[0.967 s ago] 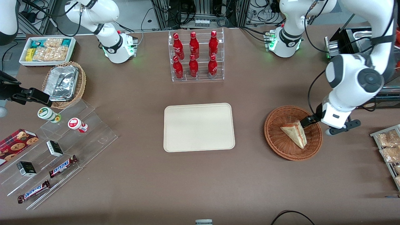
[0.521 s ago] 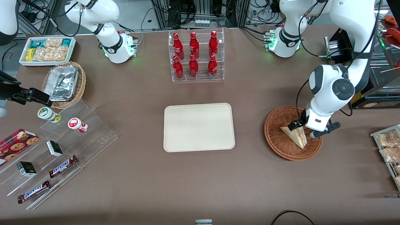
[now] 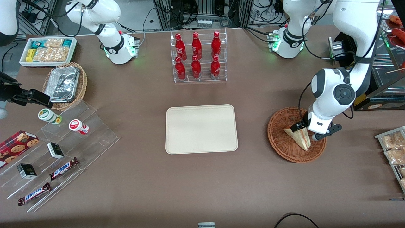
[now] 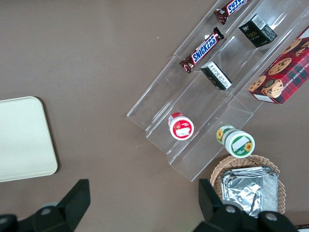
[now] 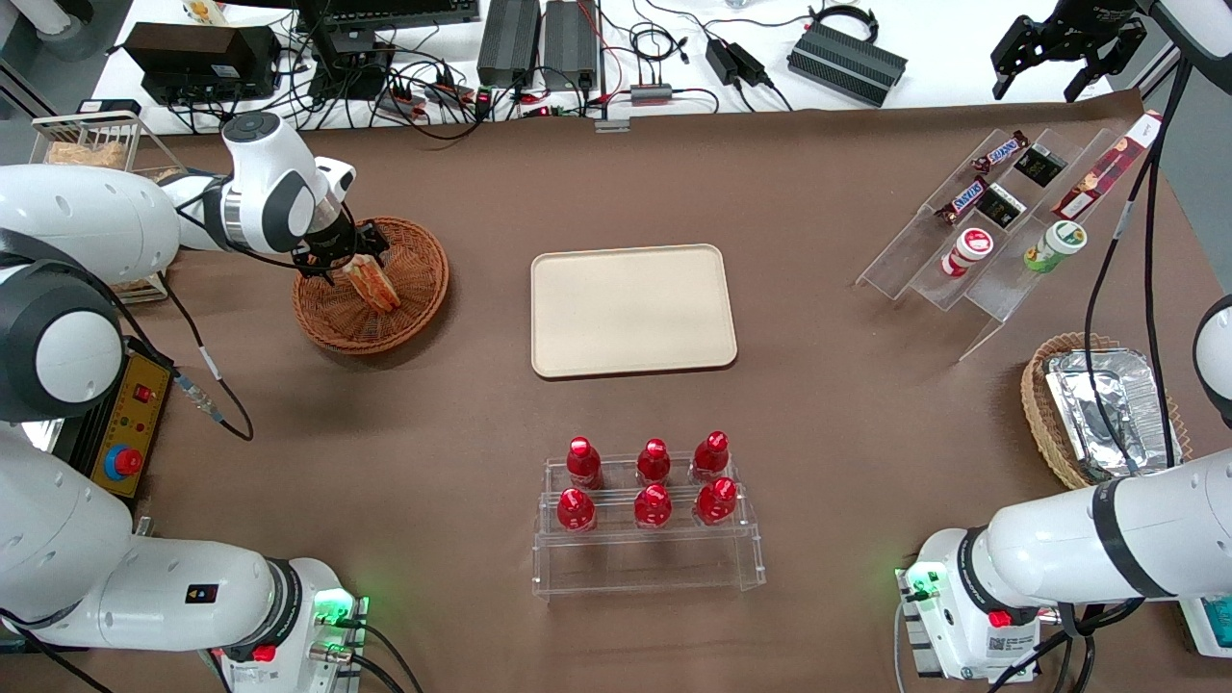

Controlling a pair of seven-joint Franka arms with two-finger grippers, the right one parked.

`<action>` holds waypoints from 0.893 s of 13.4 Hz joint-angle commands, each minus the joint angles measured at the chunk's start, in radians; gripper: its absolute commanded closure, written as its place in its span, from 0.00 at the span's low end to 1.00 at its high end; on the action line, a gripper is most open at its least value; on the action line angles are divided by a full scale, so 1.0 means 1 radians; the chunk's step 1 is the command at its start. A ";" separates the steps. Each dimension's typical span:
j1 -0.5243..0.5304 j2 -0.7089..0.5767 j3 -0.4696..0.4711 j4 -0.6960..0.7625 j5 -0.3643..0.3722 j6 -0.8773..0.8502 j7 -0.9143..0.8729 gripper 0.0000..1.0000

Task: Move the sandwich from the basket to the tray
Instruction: 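Lower the left gripper onto the sandwich and close on it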

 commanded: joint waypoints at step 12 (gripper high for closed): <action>-0.060 -0.079 -0.010 0.267 0.040 -0.407 -0.047 1.00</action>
